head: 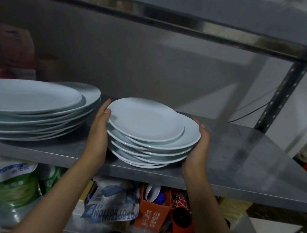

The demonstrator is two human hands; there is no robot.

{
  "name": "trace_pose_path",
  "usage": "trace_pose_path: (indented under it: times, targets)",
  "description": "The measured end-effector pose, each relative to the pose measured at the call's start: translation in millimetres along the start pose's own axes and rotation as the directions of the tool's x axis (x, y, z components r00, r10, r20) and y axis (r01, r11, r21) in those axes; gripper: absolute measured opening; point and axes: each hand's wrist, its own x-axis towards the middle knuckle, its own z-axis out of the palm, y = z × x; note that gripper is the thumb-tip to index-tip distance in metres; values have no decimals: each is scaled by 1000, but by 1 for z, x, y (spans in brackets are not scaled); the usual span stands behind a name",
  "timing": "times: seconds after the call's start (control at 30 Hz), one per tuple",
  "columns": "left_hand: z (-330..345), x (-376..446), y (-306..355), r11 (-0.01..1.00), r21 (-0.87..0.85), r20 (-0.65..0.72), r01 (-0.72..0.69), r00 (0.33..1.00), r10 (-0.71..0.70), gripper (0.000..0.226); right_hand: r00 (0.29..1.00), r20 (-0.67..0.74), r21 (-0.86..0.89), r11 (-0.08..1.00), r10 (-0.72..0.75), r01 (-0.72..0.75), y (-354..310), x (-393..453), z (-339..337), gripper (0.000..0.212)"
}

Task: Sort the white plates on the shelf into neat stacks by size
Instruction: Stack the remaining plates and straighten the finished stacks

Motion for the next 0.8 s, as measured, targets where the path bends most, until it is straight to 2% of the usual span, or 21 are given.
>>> trace_pose_path:
  times: [0.27,0.6,0.8]
  targets:
    - [-3,2,-2,999,24,4,24,1000,-24,48,999,-35,-49,998,-40,38,5,1,-1,52]
    - [-1,0,-1,996,84,3,29,1000,-30,36,998,-66,-116,993,-24,17,6,0,2,58]
    - [-2,0,-1,995,100,5,30,1000,-31,40,998,-52,-127,991,-45,38,5,1,1,50]
